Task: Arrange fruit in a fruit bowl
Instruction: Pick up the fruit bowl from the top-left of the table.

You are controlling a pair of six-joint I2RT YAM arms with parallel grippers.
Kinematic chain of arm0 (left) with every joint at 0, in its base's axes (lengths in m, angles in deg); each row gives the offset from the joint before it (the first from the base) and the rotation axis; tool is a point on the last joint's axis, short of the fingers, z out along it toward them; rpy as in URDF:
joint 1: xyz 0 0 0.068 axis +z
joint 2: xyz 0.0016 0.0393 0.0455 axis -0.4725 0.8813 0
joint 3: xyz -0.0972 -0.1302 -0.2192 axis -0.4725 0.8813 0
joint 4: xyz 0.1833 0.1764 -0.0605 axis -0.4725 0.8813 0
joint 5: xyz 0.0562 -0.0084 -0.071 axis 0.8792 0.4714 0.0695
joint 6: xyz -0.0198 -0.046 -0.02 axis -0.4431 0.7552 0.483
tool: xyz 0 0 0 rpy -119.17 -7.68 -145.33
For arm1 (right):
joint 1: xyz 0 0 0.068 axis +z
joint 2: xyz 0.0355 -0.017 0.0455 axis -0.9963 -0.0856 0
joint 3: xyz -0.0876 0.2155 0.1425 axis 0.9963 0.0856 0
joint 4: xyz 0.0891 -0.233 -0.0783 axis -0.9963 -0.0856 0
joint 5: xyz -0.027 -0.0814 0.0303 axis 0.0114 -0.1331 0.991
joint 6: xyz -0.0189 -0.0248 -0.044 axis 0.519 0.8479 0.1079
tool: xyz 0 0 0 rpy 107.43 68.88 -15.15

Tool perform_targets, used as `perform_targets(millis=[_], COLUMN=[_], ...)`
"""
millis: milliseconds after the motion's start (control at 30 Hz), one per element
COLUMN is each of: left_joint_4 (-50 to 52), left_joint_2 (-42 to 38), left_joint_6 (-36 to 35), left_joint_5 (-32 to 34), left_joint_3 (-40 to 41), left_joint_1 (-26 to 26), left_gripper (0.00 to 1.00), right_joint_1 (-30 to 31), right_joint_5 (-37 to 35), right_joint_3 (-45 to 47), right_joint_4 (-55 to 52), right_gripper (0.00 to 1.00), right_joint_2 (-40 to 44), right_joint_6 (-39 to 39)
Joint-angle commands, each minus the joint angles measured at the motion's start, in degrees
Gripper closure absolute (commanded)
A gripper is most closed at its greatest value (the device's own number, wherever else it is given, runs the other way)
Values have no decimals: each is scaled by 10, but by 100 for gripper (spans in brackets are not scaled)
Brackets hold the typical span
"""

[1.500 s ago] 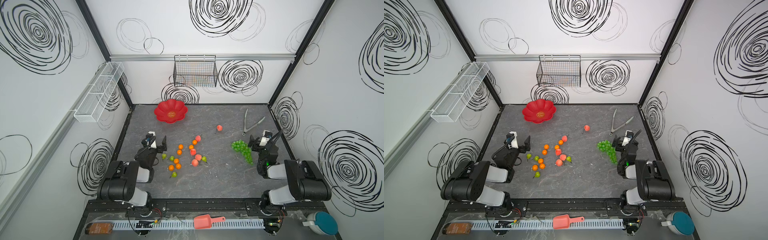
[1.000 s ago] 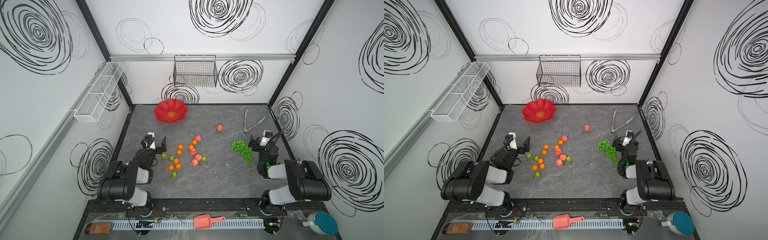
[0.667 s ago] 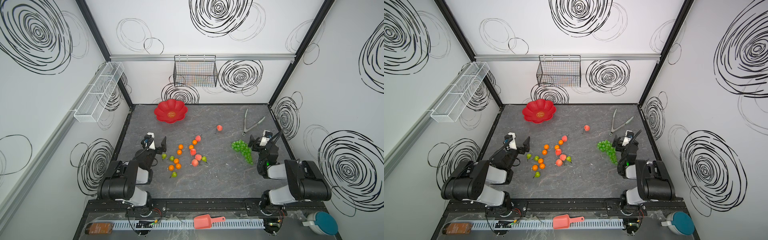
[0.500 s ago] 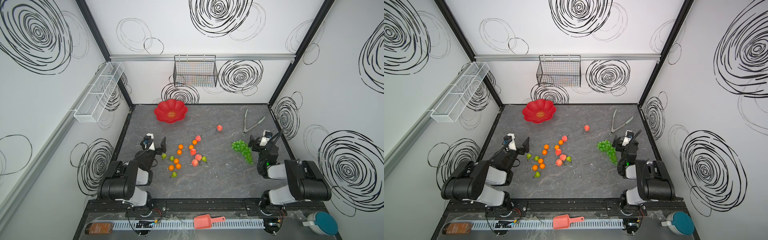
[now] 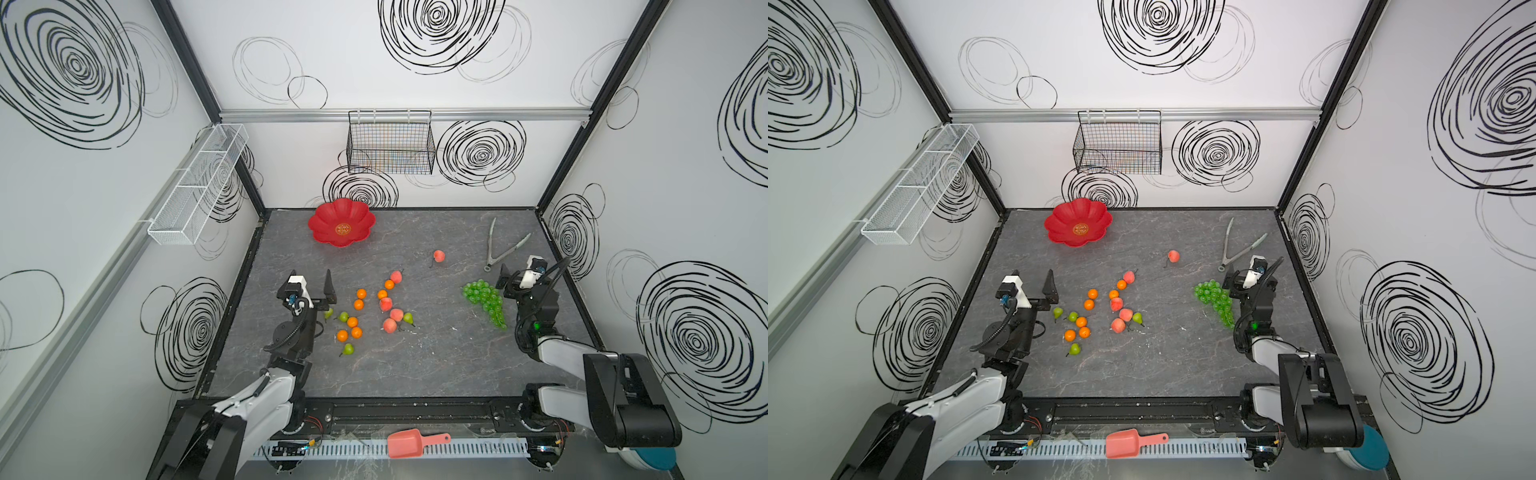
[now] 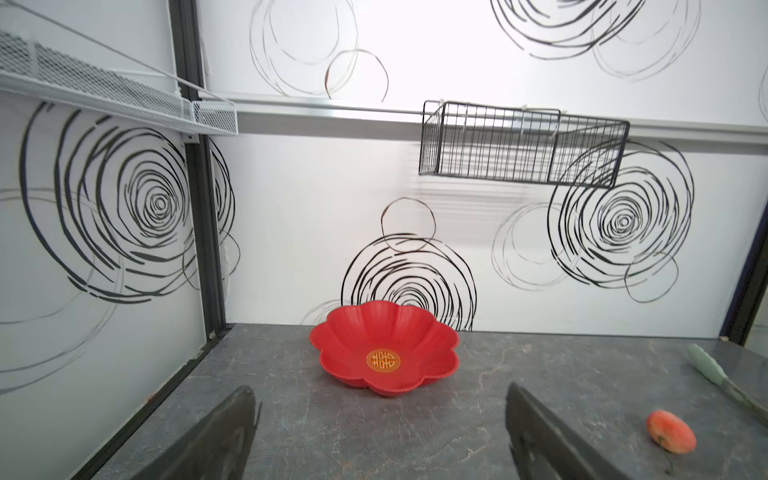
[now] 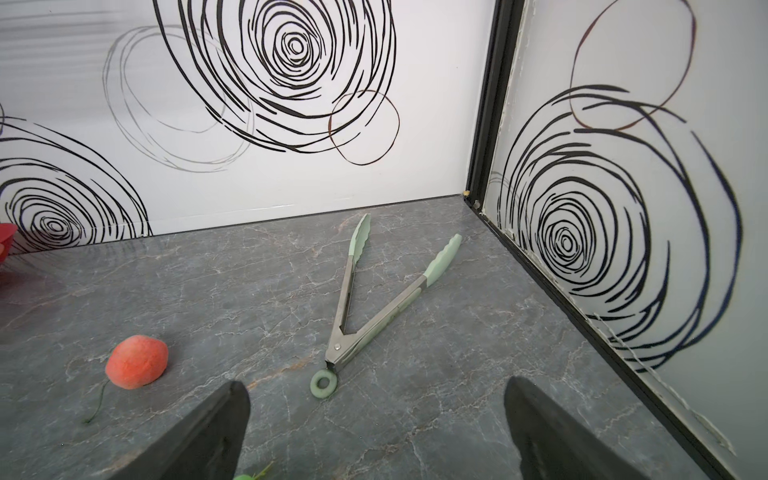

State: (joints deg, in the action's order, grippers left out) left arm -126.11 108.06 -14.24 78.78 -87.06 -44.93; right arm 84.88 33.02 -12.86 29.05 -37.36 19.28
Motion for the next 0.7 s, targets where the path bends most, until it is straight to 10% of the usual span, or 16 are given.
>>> perform_targets(millis=[0,400,667], left_joint_4=[104,635,752], left_joint_2=[-27,-1,60], left_joint_6=[10,342,388], left_joint_5=[121,124,-155], left_joint_3=[-20,-291,-379], left_joint_1=[-45,-67,21], left_gripper=[4,4,4], right_joint_1=[1,-8,11], right_joint_5=[4,6,183], right_joint_3=[-17,-140,-186], right_joint_4=[-54,-327,-350], right_gripper=[0,0,0], right_joint_2=[35,62,36], right_joint_6=[-40,-280,-303])
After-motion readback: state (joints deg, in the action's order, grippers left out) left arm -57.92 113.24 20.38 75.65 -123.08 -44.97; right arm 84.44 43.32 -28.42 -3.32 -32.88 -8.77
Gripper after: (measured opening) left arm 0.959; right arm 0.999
